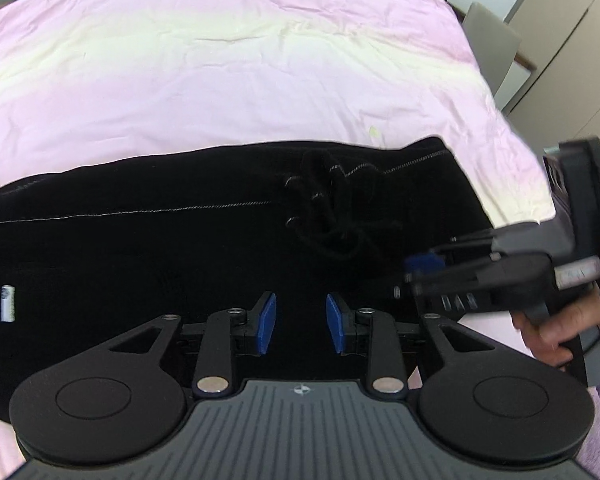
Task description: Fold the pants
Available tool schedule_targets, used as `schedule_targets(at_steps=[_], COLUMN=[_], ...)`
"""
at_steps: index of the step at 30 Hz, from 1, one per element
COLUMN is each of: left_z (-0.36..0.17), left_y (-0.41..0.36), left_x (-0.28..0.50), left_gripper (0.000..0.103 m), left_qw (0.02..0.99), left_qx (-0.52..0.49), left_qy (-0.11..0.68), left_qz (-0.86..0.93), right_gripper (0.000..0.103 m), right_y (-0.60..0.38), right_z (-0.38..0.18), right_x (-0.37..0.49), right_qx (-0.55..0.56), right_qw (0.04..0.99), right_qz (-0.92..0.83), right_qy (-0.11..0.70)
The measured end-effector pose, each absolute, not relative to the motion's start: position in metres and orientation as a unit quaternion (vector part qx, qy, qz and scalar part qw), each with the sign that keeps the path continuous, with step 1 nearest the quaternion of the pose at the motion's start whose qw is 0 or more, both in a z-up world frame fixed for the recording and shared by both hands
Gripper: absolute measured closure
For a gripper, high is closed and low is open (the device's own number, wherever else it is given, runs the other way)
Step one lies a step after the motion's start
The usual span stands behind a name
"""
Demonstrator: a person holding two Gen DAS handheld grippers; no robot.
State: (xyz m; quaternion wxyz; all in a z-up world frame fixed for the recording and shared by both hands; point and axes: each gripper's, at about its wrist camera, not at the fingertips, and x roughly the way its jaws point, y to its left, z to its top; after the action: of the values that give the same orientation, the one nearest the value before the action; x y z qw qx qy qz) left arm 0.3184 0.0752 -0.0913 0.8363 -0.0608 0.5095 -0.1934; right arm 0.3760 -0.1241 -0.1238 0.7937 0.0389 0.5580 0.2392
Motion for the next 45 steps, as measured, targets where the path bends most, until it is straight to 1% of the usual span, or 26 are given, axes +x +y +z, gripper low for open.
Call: schedule_targets(at_steps=[1, 2, 3, 4, 5, 6, 7, 10, 13, 16, 17, 18, 20, 22, 23, 24, 26, 30, 31, 32, 34, 37, 41, 43, 45], left_z=[-0.092, -0.093, -0.095, -0.097, -0.097, -0.098, -0.101, -0.111, -0.125, -0.134, -0.137, -0.139, -0.143, -0.144, -0.141, -0.137, -0.122, -0.091, -0.091, -0.093, -0.105, -0.129, -0.152, -0.158, -0.161], left_y=[0.076, 0.075, 0.077, 0.077, 0.075, 0.073, 0.069, 0.058, 0.044, 0.036, 0.031, 0.027, 0.018, 0.008, 0.003, 0.001, 0.003, 0.020, 0.026, 0.032, 0.041, 0.045, 0.047, 0.045, 0.044], left_x=[0.323, 0.328, 0.331, 0.334, 0.338, 0.343, 0.348, 0.362, 0.373, 0.377, 0.380, 0.382, 0.385, 0.384, 0.381, 0.377, 0.365, 0.352, 0.353, 0.354, 0.357, 0.360, 0.362, 0.363, 0.366], left_gripper=[0.068, 0.068, 0.063, 0.060, 0.054, 0.050, 0.049, 0.048, 0.048, 0.042, 0.037, 0.034, 0.032, 0.050, 0.069, 0.077, 0.089, 0.091, 0.091, 0.091, 0.092, 0.093, 0.092, 0.090, 0.088], left_qw=[0.836, 0.834, 0.834, 0.833, 0.834, 0.834, 0.833, 0.819, 0.803, 0.796, 0.797, 0.798, 0.799, 0.808, 0.816, 0.825, 0.844, 0.859, 0.857, 0.853, 0.840, 0.828, 0.820, 0.820, 0.819], left_qx=[-0.076, -0.093, -0.109, -0.123, -0.136, -0.147, -0.156, -0.173, -0.182, -0.201, -0.199, -0.191, -0.164, -0.113, -0.085, -0.069, -0.053, -0.046, -0.048, -0.051, -0.063, -0.068, -0.068, -0.062, -0.060], left_qy=[0.507, 0.506, 0.504, 0.502, 0.499, 0.496, 0.495, 0.513, 0.541, 0.546, 0.548, 0.551, 0.562, 0.566, 0.562, 0.552, 0.522, 0.495, 0.499, 0.505, 0.527, 0.548, 0.561, 0.562, 0.565], left_qz=[-0.197, -0.198, -0.198, -0.197, -0.194, -0.191, -0.191, -0.189, -0.174, -0.167, -0.160, -0.153, -0.139, -0.118, -0.104, -0.100, -0.114, -0.124, -0.122, -0.119, -0.114, -0.098, -0.086, -0.087, -0.085], right_gripper=[0.058, 0.053, 0.052, 0.049, 0.046, 0.045, 0.045, 0.046, 0.046, 0.046, 0.046, 0.046, 0.046, 0.046, 0.046, 0.046, 0.046, 0.046, 0.052, 0.063, 0.069, 0.076, 0.080, 0.080, 0.081], right_y=[-0.123, -0.126, -0.133, -0.139, -0.146, -0.154, -0.163, -0.183, -0.212, -0.233, -0.238, -0.242, -0.247, -0.253, -0.256, -0.258, -0.266, -0.271, -0.275, -0.272, -0.273, -0.269, -0.272, -0.269, -0.263], right_z=[-0.120, -0.115, -0.109, -0.102, -0.096, -0.091, -0.087, -0.087, -0.097, -0.106, -0.109, -0.111, -0.116, -0.118, -0.118, -0.118, -0.116, -0.111, -0.110, -0.111, -0.113, -0.116, -0.133, -0.153, -0.173], right_x=[0.375, 0.375, 0.374, 0.373, 0.374, 0.374, 0.375, 0.378, 0.384, 0.382, 0.381, 0.379, 0.374, 0.372, 0.372, 0.372, 0.369, 0.362, 0.358, 0.360, 0.355, 0.350, 0.350, 0.351, 0.348], right_qx=[0.034, 0.037, 0.040, 0.039, 0.036, 0.031, 0.020, -0.043, -0.043, -0.015, -0.015, -0.019, -0.027, -0.023, -0.018, -0.013, -0.010, -0.003, 0.004, 0.011, 0.012, -0.006, 0.002, 0.006, -0.003], right_qw=[0.787, 0.783, 0.779, 0.780, 0.782, 0.786, 0.792, 0.814, 0.819, 0.817, 0.817, 0.817, 0.819, 0.822, 0.823, 0.824, 0.828, 0.834, 0.833, 0.831, 0.827, 0.827, 0.812, 0.800, 0.804], right_qz=[0.251, 0.260, 0.267, 0.267, 0.265, 0.262, 0.254, 0.200, 0.166, 0.161, 0.162, 0.163, 0.164, 0.165, 0.165, 0.164, 0.163, 0.164, 0.167, 0.172, 0.179, 0.185, 0.193, 0.190, 0.193], right_qy=[0.562, 0.564, 0.565, 0.565, 0.563, 0.560, 0.554, 0.544, 0.547, 0.553, 0.554, 0.553, 0.549, 0.545, 0.544, 0.542, 0.537, 0.527, 0.527, 0.529, 0.532, 0.531, 0.550, 0.569, 0.563])
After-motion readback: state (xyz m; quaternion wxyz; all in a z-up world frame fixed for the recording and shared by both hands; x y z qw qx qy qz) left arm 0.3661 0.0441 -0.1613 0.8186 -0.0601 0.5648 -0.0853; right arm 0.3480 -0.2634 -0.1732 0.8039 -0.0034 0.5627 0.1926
